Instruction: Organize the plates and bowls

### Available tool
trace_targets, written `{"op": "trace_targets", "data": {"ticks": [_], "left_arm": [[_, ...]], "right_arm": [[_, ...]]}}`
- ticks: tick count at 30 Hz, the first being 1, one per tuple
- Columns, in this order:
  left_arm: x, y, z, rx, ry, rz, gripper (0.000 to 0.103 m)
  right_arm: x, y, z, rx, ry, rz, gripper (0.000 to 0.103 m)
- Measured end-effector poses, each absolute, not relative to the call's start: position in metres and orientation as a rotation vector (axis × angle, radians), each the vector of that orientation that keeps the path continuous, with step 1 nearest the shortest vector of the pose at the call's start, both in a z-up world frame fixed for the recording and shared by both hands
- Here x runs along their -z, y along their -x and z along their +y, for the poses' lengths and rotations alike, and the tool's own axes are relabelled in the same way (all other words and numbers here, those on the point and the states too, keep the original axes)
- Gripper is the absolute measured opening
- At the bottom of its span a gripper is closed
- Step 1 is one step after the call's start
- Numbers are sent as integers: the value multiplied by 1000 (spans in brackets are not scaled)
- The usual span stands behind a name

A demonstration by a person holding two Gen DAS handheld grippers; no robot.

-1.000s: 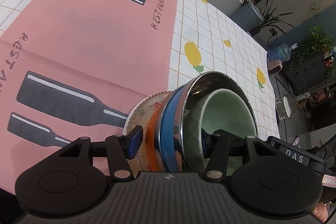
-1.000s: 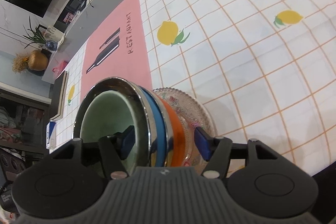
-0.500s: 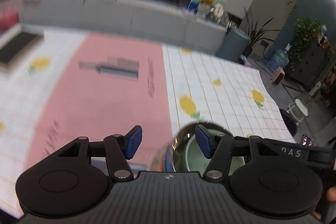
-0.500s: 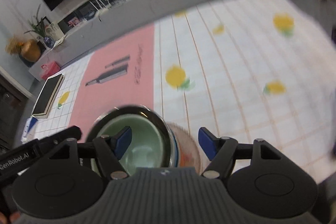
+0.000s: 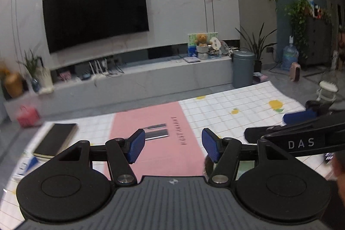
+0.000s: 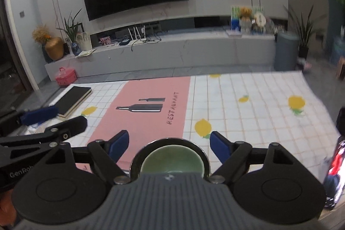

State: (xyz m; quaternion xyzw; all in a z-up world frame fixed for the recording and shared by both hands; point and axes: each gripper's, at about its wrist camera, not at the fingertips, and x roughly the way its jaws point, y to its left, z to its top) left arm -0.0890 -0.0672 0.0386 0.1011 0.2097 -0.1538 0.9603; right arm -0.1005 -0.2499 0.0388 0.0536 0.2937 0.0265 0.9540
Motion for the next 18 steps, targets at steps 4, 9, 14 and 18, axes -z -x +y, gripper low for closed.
{"op": "trace_targets", "data": {"ticks": [4,9,14,18], "left_arm": [[-36,107,-61,287,-204,392,79],[-30,116,-50,232,-198,407,83],[-17,122,-41,176,-214,421,83],[-3,116,-37,160,-202,515,83]], "right_arm": [[-34,121,-239,-37,-58,571,82],[-22,147,-227,-25,-47,552,82],[-9,162,-216,18,-46,559,82],[0,164,-210,36,-54,601,82]]}}
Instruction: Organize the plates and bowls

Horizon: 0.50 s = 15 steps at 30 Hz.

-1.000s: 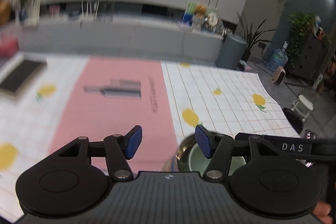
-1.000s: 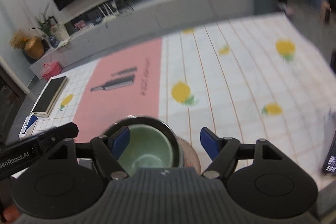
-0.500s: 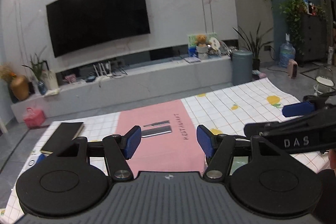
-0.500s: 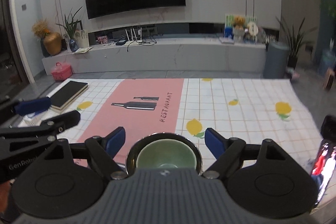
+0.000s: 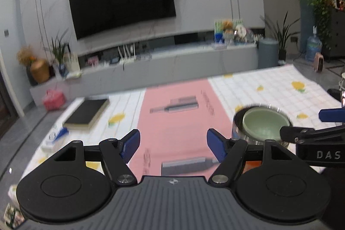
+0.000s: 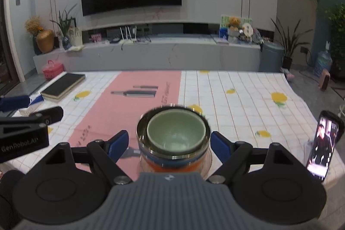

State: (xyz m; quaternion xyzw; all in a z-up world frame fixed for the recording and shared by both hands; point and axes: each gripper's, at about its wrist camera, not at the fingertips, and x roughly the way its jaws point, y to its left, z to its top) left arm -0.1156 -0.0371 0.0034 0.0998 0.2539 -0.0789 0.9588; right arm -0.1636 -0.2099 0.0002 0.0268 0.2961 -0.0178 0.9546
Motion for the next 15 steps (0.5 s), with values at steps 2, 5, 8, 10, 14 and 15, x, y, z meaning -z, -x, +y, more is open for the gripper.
{"op": "trace_targets", "data": {"ticks": [2,5,8,10,14,15], "left_arm": [[3,112,-34,141,-211,568,83],[10,110,-31,146,-197,615,83],[15,110,-25,161,-183,639,83],[16,110,-25,163,-193,639,83],[17,107,-26,164,-211,635,83],[18,107,-28,165,-212,636,83]], "right_arm": [[3,163,-208,56,-52,625,82],[9,161,-207,63,-54,653,82],[15,156,-207,80,-44,685,88],[16,152,-208,86,-45,696,88],[17,147,-212,92,-62,704,88],[17,146,-213,91,-65,704,88]]}}
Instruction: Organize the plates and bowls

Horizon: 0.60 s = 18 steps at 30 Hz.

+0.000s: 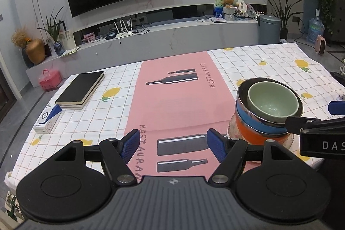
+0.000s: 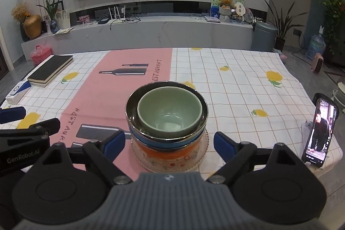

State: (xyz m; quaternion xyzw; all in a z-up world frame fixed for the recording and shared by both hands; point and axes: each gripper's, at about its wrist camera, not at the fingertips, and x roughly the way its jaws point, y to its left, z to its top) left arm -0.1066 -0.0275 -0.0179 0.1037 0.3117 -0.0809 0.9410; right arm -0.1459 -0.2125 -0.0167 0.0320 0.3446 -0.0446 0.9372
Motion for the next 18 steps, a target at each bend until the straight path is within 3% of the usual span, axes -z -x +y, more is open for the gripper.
{"op": "trace_targets", "data": {"ticks": [18], "left_arm": [[20,99,-30,151,-221,648,83]], "right_arm": [[15,139,-209,64,-62,696,88]]}}
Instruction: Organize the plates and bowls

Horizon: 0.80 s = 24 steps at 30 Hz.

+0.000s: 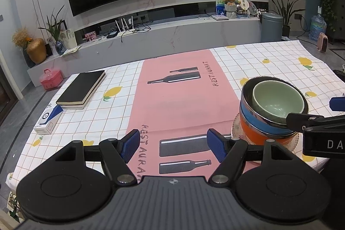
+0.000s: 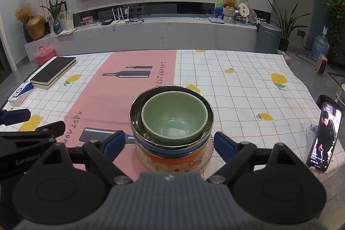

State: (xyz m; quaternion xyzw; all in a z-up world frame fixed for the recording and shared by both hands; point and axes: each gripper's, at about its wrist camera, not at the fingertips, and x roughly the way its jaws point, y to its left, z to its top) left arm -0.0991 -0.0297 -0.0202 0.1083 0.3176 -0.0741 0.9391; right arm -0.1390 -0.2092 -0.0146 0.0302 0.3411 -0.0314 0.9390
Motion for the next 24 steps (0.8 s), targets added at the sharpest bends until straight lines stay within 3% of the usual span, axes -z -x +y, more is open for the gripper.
{"op": "trace_targets", "data": {"ticks": [24], "left_arm": [[20,102,-29,150,-222,648,83]], "right_arm": [[15,142,-206,40,-69,696,88]]}}
